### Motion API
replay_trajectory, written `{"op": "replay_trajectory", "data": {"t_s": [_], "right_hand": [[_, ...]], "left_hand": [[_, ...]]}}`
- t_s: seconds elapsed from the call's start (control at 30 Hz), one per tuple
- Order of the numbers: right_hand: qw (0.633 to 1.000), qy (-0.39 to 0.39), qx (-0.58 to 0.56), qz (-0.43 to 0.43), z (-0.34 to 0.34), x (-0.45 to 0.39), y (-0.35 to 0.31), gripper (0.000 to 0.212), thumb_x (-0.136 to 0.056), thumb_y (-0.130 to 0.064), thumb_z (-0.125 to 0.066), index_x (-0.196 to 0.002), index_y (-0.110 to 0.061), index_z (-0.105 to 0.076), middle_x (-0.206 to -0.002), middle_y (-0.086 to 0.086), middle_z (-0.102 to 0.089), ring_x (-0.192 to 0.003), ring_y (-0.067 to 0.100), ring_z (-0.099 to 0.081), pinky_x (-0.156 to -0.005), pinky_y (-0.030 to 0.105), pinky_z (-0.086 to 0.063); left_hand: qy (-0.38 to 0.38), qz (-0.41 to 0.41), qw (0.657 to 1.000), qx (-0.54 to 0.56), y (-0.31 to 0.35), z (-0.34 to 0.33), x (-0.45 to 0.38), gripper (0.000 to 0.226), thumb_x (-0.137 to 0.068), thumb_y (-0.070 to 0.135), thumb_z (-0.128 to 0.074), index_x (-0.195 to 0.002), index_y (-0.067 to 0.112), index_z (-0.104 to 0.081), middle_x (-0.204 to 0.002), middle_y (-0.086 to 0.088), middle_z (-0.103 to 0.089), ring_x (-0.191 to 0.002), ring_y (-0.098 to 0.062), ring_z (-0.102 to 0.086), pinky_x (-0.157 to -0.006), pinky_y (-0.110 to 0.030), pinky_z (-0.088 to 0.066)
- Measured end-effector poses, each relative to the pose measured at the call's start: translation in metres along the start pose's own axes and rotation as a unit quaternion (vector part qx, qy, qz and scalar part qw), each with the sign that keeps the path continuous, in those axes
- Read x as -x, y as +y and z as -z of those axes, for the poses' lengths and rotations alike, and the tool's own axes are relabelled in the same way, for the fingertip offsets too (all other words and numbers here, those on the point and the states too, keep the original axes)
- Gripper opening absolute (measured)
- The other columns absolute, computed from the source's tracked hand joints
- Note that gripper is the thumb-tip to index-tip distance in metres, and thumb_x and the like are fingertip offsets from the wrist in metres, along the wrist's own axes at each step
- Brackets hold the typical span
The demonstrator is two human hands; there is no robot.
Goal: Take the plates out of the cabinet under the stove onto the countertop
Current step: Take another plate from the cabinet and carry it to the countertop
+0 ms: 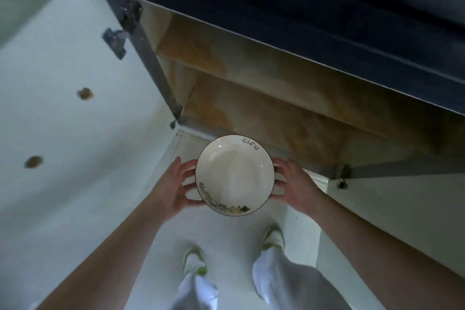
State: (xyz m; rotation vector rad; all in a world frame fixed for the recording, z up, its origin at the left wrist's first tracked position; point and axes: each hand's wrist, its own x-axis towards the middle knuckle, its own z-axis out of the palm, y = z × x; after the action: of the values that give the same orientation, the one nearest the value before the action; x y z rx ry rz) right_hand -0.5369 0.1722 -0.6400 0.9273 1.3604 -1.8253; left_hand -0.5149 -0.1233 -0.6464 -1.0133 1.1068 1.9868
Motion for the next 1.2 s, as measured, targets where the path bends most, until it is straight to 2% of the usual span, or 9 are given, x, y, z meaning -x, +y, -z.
{"op": "replay_trajectory", "data": {"t_s": [0.07, 0.2, 0.37, 0.47, 0.63, 0.77, 0.9, 1.0, 1.2], "right_hand": [[1.0, -0.015, 0.011, -0.003, -0.013, 0.036, 0.001, 0.043, -0.103, -0.042, -0.027, -0.12, -0.021, -0.06, -0.125, 0.006, -0.055, -0.109, 0.028, -0.053, -0.082, 0.05, -0.052], [0.999, -0.043, 0.026, -0.007, -0.042, 0.118, -0.004, 0.034, -0.105, -0.028, -0.033, -0.127, -0.02, -0.057, -0.134, 0.009, -0.055, -0.122, 0.036, -0.052, -0.09, 0.057, -0.049], [0.999, -0.029, 0.019, 0.019, -0.085, 0.227, -0.011, 0.027, -0.101, -0.021, -0.045, -0.111, -0.025, -0.07, -0.124, 0.008, -0.062, -0.113, 0.033, -0.059, -0.072, 0.045, -0.057], [0.999, -0.021, 0.008, 0.038, -0.099, 0.283, -0.016, 0.026, -0.099, -0.026, -0.048, -0.102, -0.029, -0.074, -0.118, 0.006, -0.065, -0.109, 0.033, -0.061, -0.071, 0.046, -0.057], [0.996, -0.042, 0.015, 0.073, -0.11, 0.355, -0.024, 0.028, -0.097, -0.04, -0.05, -0.114, -0.028, -0.069, -0.123, 0.005, -0.063, -0.113, 0.031, -0.059, -0.078, 0.051, -0.057], [0.991, -0.071, 0.014, 0.114, -0.11, 0.405, -0.033, 0.027, -0.095, -0.042, -0.053, -0.109, -0.03, -0.072, -0.121, 0.001, -0.065, -0.112, 0.03, -0.061, -0.083, 0.055, -0.056], [0.987, -0.073, 0.017, 0.145, -0.093, 0.459, -0.04, 0.025, -0.098, -0.04, -0.051, -0.105, -0.033, -0.073, -0.124, 0.0, -0.064, -0.111, 0.027, -0.061, -0.077, 0.049, -0.059], [0.983, -0.049, 0.01, 0.179, -0.062, 0.498, -0.039, 0.019, -0.094, -0.042, -0.055, -0.101, -0.04, -0.073, -0.123, 0.001, -0.063, -0.111, 0.026, -0.061, -0.067, 0.04, -0.059], [0.976, -0.014, -0.019, 0.216, 0.045, 0.576, -0.018, 0.019, -0.091, -0.039, -0.062, -0.108, -0.041, -0.071, -0.125, 0.001, -0.059, -0.114, 0.026, -0.058, -0.075, 0.046, -0.06]], "left_hand": [[0.005, 0.001, 1.0, 0.022, -0.007, 0.01, 0.045, 0.056, -0.099, 0.058, -0.033, -0.126, 0.018, -0.06, -0.136, -0.009, -0.053, -0.126, -0.038, -0.049, -0.092, -0.071, -0.044], [0.017, -0.026, 0.998, 0.06, -0.014, 0.024, 0.143, 0.055, -0.095, 0.057, -0.036, -0.121, 0.018, -0.064, -0.128, -0.01, -0.058, -0.114, -0.036, -0.056, -0.08, -0.059, -0.054], [0.022, -0.059, 0.997, 0.049, 0.002, 0.022, 0.247, 0.053, -0.095, 0.055, -0.034, -0.121, 0.019, -0.065, -0.126, -0.011, -0.059, -0.108, -0.035, -0.058, -0.074, -0.053, -0.054], [0.009, -0.08, 0.997, 0.013, 0.017, 0.016, 0.301, 0.053, -0.095, 0.055, -0.034, -0.121, 0.022, -0.066, -0.128, -0.01, -0.059, -0.107, -0.032, -0.059, -0.071, -0.051, -0.057], [-0.008, -0.13, 0.991, -0.017, 0.028, 0.004, 0.379, 0.055, -0.101, 0.054, -0.027, -0.124, 0.024, -0.067, -0.13, -0.011, -0.061, -0.115, -0.034, -0.059, -0.073, -0.054, -0.057], [-0.013, -0.159, 0.987, 0.008, 0.022, -0.006, 0.424, 0.053, -0.099, 0.054, -0.029, -0.124, 0.028, -0.068, -0.132, -0.01, -0.062, -0.121, -0.038, -0.056, -0.079, -0.06, -0.055], [-0.018, -0.2, 0.98, -0.004, 0.01, -0.042, 0.469, 0.051, -0.1, 0.051, -0.029, -0.119, 0.03, -0.071, -0.132, -0.009, -0.062, -0.121, -0.036, -0.056, -0.084, -0.062, -0.054], [-0.003, -0.227, 0.973, -0.048, -0.004, -0.09, 0.494, 0.048, -0.1, 0.048, -0.031, -0.115, 0.03, -0.073, -0.129, -0.007, -0.063, -0.113, -0.03, -0.059, -0.074, -0.053, -0.057], [-0.031, -0.243, 0.966, -0.085, -0.071, -0.188, 0.538, 0.048, -0.099, 0.045, -0.032, -0.114, 0.029, -0.074, -0.124, -0.005, -0.065, -0.11, -0.03, -0.061, -0.067, -0.046, -0.058]]}}
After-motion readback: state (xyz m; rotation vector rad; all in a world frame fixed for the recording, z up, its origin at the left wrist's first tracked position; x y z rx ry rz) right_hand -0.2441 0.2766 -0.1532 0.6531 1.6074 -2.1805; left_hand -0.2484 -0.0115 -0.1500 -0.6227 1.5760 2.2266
